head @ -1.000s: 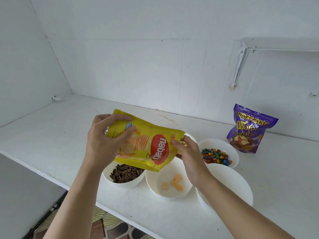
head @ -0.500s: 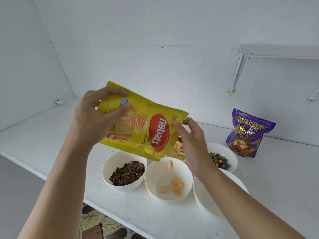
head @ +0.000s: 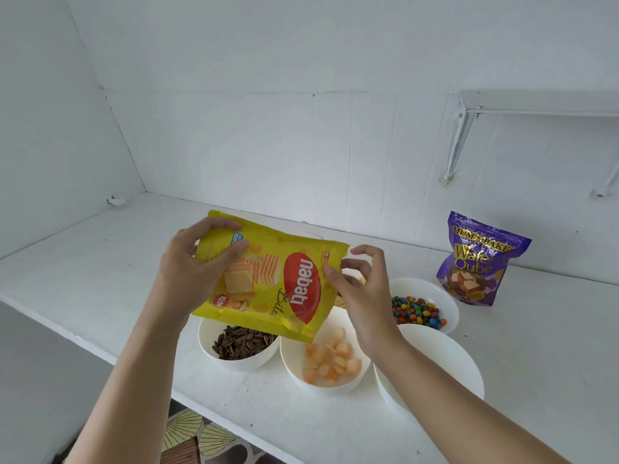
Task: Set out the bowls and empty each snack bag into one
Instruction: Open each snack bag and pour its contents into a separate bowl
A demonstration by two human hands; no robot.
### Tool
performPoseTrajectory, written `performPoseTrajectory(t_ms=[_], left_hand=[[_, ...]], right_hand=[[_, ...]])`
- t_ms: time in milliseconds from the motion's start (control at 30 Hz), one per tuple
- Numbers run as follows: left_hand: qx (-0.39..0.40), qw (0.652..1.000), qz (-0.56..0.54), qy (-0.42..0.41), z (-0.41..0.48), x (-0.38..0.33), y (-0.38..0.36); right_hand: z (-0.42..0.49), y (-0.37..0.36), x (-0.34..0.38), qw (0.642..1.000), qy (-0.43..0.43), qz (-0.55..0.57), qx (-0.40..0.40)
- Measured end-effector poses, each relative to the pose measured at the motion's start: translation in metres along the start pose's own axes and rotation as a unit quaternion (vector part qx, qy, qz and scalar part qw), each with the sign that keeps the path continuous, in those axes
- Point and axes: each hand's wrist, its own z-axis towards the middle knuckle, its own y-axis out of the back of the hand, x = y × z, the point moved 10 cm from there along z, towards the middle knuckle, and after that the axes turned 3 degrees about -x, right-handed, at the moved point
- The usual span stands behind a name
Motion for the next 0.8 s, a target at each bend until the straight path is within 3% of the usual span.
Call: performPoseTrajectory(t_ms=[200, 367, 467, 800], left_hand=[[-0.014, 0.999, -0.015, -0.032, 0.009, -0.026, 0.012], [-0.003, 0.997, 0.024, -0.078, 0.014, -0.049, 0.013], [0.0, 0.993, 0.059, -0.099, 0.011, -0.055, 0.008], [0.048, 0.992, 0.105, -0.048, -0.006, -0.02, -0.022]], right_hand=[[0.003, -0.014, 0.033, 0.996, 0.08, -0.032, 0.031], [0.005, -0.016, 0.042, 0.994, 0.099, -0.036, 0.038], [0.003, -0.013, 0.031, 0.995, 0.078, -0.038, 0.043], [-0.001, 0.004, -0.027, 0.991, -0.015, -0.129, 0.033]])
